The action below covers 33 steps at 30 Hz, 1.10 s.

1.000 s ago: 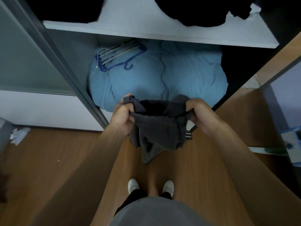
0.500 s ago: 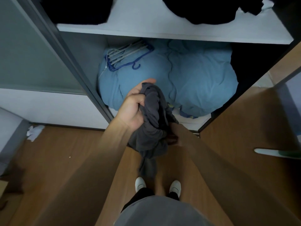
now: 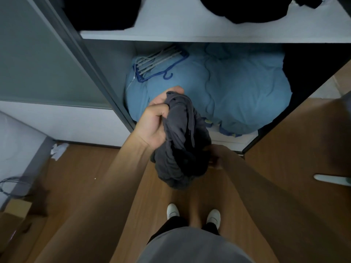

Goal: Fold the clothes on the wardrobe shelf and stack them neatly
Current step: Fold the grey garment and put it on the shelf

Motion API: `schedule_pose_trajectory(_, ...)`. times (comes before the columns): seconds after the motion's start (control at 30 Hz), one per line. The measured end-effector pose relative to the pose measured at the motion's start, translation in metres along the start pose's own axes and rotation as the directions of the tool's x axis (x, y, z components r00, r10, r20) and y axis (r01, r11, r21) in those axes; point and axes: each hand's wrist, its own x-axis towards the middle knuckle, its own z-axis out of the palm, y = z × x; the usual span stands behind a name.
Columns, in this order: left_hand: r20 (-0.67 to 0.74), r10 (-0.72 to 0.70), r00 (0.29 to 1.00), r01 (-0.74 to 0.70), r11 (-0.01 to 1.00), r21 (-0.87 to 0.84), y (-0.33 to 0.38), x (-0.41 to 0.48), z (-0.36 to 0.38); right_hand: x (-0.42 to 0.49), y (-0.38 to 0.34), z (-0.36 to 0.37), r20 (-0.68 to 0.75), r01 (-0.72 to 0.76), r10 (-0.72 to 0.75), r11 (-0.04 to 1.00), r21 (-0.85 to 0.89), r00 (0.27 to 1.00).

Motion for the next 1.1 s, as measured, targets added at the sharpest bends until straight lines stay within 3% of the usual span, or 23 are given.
schedule_pose_trajectory(0.07,-0.134,-0.009,0.991,0.037,0.978,0.204,-0.004,0.005,-0.006,-0.001,0.002,0.002,-0.008,0.016,-0.015,0.999,0.045,1.0)
schedule_pose_trajectory(0.13,-0.261,0.057,0.964,0.079,0.872,0.484,-0.011,0.008,-0.013,-0.007,-0.003,0.004,-0.029,0.049,-0.046,0.99,0.131,0.999)
schedule_pose_trajectory(0.2,-0.252,0.153,0.956,0.082,0.684,0.725,-0.02,0.009,-0.02,-0.016,-0.013,0.006,-0.045,0.12,-0.112,0.968,0.219,0.993)
schedule_pose_trajectory(0.27,-0.192,0.186,0.964,0.074,0.505,0.86,-0.029,0.008,-0.029,-0.029,-0.027,0.01,-0.056,0.222,-0.215,0.941,0.255,0.975)
schedule_pose_trajectory(0.37,-0.119,0.147,0.982,0.055,0.381,0.923,-0.046,0.005,-0.036,-0.051,-0.046,0.014,-0.093,0.371,-0.359,0.904,0.211,0.929)
schedule_pose_trajectory(0.53,0.001,0.054,0.999,-0.018,0.328,0.944,-0.062,0.007,-0.027,-0.086,-0.046,0.025,-0.034,0.399,-0.401,0.893,0.208,0.916)
schedule_pose_trajectory(0.67,0.062,-0.084,0.995,-0.015,0.471,0.882,-0.063,0.009,-0.018,-0.111,-0.053,0.032,0.037,0.325,-0.364,0.869,0.374,0.931)
schedule_pose_trajectory(0.77,0.045,-0.066,0.997,-0.003,0.539,0.842,-0.065,0.011,-0.017,-0.123,-0.058,0.026,0.11,0.277,-0.353,0.861,0.427,0.929)
schedule_pose_trajectory(0.87,-0.009,0.025,1.0,-0.007,0.579,0.815,-0.07,0.015,-0.015,-0.13,-0.057,0.019,0.173,0.271,-0.346,0.897,0.348,0.922)
schedule_pose_trajectory(1.0,0.0,0.107,0.994,-0.058,0.539,0.84,-0.069,0.019,-0.019,-0.137,-0.057,0.009,0.269,0.29,-0.367,0.914,0.285,0.89)
schedule_pose_trajectory(1.07,0.016,0.127,0.992,-0.078,0.503,0.861,-0.065,0.022,-0.023,-0.14,-0.057,0.006,0.258,0.41,-0.414,0.909,0.073,0.873)
schedule_pose_trajectory(1.1,0.029,0.135,0.99,-0.09,0.472,0.877,-0.063,0.024,-0.024,-0.14,-0.057,0.005,0.201,0.514,-0.489,0.852,-0.102,0.849)
